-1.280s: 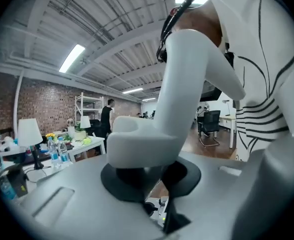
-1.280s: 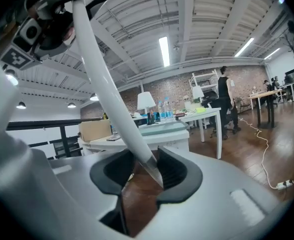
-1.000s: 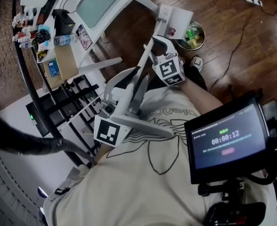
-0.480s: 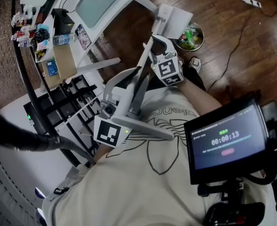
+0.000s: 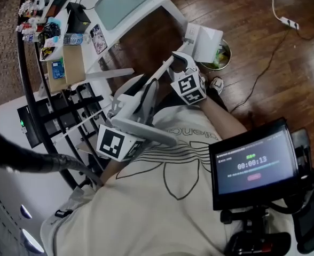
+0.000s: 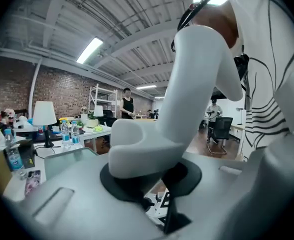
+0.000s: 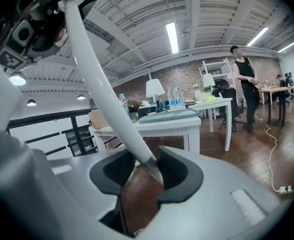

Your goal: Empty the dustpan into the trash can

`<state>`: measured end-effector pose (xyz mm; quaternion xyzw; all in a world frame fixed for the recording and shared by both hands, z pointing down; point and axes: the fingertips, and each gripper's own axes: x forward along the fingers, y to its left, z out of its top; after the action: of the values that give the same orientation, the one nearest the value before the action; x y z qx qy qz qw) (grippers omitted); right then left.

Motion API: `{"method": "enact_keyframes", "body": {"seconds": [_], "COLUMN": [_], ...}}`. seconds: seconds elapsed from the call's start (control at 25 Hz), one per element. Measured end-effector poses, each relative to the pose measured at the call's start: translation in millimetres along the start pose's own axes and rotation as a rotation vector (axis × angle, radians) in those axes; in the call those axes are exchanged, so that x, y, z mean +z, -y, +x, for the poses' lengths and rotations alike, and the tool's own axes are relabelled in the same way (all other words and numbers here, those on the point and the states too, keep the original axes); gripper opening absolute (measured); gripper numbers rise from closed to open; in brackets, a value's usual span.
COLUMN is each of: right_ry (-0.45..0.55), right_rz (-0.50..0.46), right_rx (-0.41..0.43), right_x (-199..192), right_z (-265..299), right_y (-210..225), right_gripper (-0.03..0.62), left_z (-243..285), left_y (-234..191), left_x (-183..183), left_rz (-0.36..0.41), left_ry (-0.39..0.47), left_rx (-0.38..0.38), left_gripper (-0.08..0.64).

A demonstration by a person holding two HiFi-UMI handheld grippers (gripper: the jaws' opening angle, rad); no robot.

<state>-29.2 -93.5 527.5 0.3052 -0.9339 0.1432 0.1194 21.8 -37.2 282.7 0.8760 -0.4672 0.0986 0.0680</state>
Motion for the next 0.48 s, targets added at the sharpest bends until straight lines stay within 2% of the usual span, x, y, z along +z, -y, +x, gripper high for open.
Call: {"method": "enact_keyframes", "body": {"seconds": [0.16, 0.32, 0.48], "right_ry": [-0.038, -0.099, -0.134], "right_rz": [-0.075, -0.142, -0.187], "right_rx": [0.098, 0.225, 0.286], "right_x": [3.7, 5.4, 12.3], "right_z": [4.9, 9.7, 15.8], "right_y": [-13.0, -37.4, -61.4], "right_gripper": [0.143, 0.144, 0.143], "left_z": [-8.1, -27.6, -52.6], "left_y": [-19.4, -30.7, -43.8], "left_x": [10.5, 12.8, 19.4], "left_rz": [-0.036, -0.072, -0.105], "left_ry": [0.043, 0.044, 0.079], "left_rx": [0.075, 0.125, 0.174], "left_gripper": [0.078, 0.078, 0.078]}}
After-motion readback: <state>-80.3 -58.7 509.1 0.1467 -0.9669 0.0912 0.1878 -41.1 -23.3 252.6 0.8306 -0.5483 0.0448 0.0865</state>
